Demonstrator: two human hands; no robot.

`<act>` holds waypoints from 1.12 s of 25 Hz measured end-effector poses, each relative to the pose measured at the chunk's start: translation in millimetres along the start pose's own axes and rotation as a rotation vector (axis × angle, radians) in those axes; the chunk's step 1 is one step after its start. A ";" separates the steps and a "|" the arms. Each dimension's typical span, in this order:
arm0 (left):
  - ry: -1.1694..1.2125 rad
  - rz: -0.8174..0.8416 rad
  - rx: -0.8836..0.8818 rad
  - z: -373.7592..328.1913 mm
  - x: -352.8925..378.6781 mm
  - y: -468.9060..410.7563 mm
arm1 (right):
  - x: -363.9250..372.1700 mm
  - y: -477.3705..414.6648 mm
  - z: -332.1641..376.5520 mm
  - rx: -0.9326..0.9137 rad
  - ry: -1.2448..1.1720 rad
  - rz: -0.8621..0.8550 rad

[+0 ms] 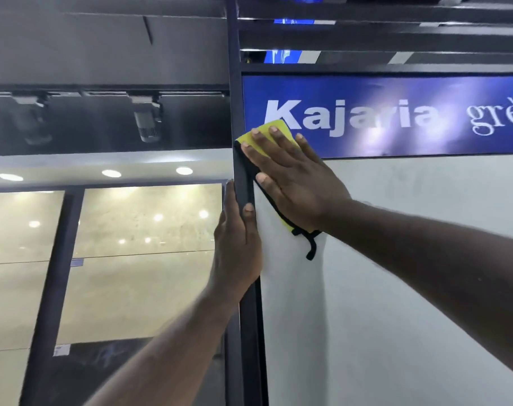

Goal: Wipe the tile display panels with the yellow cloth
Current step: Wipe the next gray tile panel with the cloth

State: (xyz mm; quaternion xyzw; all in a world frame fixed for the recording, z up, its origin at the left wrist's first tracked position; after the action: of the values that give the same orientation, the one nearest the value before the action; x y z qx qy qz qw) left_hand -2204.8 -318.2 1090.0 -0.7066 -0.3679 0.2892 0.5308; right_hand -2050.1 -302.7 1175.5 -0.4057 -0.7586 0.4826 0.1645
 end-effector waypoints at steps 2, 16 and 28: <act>0.031 -0.004 0.007 2.1 0.0 2.3 | 0.8 10.3 1.6 -0.194 0.021 0.088; 0.001 0.064 -0.101 2.9 2.2 1.9 | -3.8 26.4 -27.5 0.263 -0.119 -0.319; 0.038 0.080 -0.342 -14.9 -5.6 8.5 | -8.7 49.6 -14.7 -0.246 0.029 -0.035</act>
State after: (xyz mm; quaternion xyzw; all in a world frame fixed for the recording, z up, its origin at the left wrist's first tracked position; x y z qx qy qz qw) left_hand -2194.3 -332.2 1085.9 -0.8059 -0.3732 0.2297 0.3980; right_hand -2012.7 -290.4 1140.8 -0.4165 -0.8166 0.3770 0.1326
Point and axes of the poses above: each hand's wrist, its own y-axis away from the middle knuckle, its own x-axis out of the palm, z = x × y, the point moved 2 cm from there along -y, towards the middle knuckle, and after that the axes turned 10 degrees about -y, right-handed, at the moved point
